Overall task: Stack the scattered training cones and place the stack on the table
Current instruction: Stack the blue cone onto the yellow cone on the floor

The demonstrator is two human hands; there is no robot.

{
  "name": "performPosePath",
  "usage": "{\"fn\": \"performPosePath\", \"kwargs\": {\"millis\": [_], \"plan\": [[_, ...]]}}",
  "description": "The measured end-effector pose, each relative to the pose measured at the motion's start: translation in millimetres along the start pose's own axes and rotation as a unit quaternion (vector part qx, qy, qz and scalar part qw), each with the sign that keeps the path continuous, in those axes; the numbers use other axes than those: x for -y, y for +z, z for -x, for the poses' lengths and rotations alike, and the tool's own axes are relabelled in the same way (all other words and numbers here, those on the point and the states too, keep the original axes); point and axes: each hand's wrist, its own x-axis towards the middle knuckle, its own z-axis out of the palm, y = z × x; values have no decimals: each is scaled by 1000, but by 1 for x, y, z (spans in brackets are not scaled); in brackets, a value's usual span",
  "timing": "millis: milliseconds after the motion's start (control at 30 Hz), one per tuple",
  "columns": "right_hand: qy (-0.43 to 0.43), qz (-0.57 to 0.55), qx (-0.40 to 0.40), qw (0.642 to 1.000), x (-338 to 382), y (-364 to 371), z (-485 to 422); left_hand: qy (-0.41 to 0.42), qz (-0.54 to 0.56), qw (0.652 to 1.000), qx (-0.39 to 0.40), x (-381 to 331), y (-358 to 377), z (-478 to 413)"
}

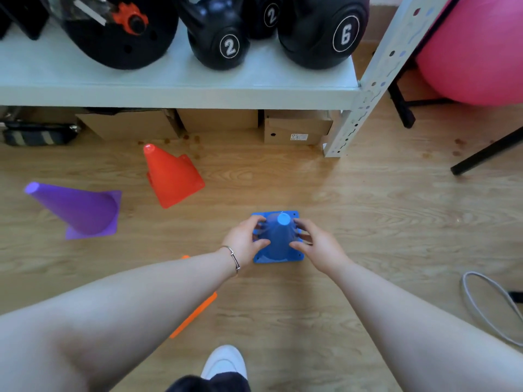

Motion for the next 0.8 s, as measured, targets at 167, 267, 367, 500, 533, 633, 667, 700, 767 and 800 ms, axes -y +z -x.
{"fn": "performPosePath", "kwargs": {"millis": [167,267,367,500,533,633,667,700,767,800], "plan": [[12,55,11,998,5,-7,-3,-5,-43,998,34,-6,-7,-2],[6,127,11,992,6,-9,-5,-9,-69,997,45,-8,-7,-2],[-16,228,6,974,9,-12,-4,-4,-144,988,54,-10,-8,-4],[-48,368,-11,929,15,-16,-3,27,-342,937,61,-10,-13,-5],[-57,400,-22,915,16,-16,-3,40,-394,917,51,-10,-15,-4],[-97,470,-62,875,17,-18,-8,62,-475,878,-1,-8,-20,-3],[-107,487,-75,864,18,-19,-10,63,-480,875,-20,-8,-22,-3],[-108,497,-87,857,19,-20,-12,63,-483,873,-38,-8,-25,-2],[-94,489,-119,859,24,-26,-14,68,-487,868,-71,-9,-32,-1],[-88,479,-138,863,28,-30,-14,71,-491,864,-85,-8,-39,0]]}}
